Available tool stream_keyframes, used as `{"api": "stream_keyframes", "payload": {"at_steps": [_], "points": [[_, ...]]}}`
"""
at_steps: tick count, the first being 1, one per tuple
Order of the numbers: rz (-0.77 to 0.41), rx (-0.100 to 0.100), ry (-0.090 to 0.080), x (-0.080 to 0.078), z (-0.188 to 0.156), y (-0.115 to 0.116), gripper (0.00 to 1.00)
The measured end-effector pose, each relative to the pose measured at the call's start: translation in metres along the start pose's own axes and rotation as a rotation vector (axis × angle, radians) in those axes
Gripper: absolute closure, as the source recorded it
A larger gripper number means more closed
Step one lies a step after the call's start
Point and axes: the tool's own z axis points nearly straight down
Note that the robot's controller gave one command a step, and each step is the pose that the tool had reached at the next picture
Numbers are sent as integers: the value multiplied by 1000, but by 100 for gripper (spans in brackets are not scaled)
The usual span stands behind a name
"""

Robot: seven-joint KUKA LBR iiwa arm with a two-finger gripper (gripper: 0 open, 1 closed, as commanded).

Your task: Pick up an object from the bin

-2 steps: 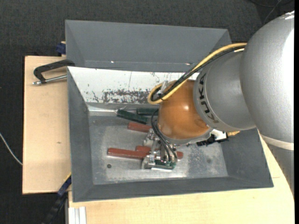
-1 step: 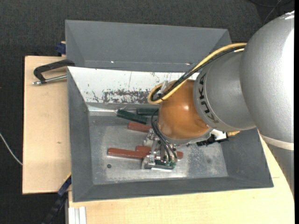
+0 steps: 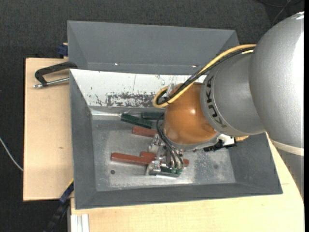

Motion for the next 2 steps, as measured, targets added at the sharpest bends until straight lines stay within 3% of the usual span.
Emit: {"api": "stream_keyframes", "payload": {"at_steps": [1, 2], "points": [[-1, 1, 10, 3, -17, 0, 100], [-1, -3, 4, 1, -34, 1, 100]]}}
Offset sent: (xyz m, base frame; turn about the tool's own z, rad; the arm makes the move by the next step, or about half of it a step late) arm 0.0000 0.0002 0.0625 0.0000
